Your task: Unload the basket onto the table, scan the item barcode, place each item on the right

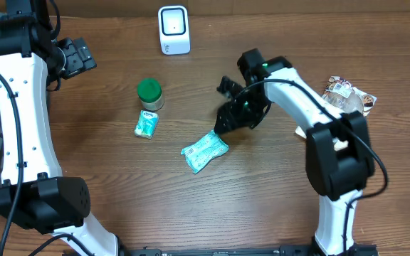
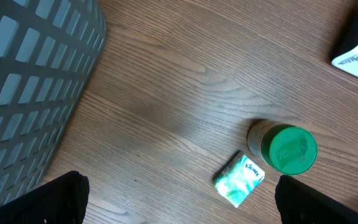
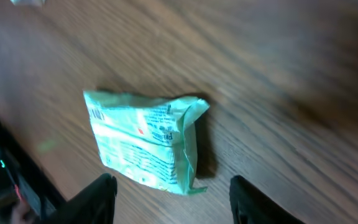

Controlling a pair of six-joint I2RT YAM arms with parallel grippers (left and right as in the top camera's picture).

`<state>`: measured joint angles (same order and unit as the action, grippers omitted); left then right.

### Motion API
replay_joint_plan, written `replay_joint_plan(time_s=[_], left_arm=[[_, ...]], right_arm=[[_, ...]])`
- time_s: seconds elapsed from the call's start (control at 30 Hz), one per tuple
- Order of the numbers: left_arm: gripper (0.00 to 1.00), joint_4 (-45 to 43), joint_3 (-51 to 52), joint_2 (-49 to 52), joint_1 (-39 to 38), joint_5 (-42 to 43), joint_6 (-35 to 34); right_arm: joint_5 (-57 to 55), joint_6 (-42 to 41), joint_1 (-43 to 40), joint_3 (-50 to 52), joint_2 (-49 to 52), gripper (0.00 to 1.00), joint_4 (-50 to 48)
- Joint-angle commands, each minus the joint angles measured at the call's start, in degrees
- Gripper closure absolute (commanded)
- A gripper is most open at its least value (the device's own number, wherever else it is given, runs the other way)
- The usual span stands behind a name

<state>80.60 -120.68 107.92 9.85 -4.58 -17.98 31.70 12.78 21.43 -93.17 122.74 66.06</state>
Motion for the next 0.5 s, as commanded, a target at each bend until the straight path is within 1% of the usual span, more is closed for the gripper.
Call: replay_joint_plan(time_s=[0.0,0.27,0.37,0.47], left_arm=[[0.00,-0.02,-0.20,0.52,-0.13,-0.28,0.17],[0.01,-0.02,-0.22,0.52,-0.11,-0.31,0.17],[0.00,-0.02,-0.20,0.52,-0.13,-0.28,0.20],[0.01,-0.02,-0.20,0.52,-0.13,-0.31,0.17]], right_arm=[[3.41,5.95,0.61,0.20,1.86,0.51,0.15],[3.41,5.44,1.33,0.22,7.58,0.52,-1.42],[3.37,5.27,1.70,0.22,8.90,0.53,-1.75],[3.37,5.27,1.81,0.22,9.07,0.57,-1.99]])
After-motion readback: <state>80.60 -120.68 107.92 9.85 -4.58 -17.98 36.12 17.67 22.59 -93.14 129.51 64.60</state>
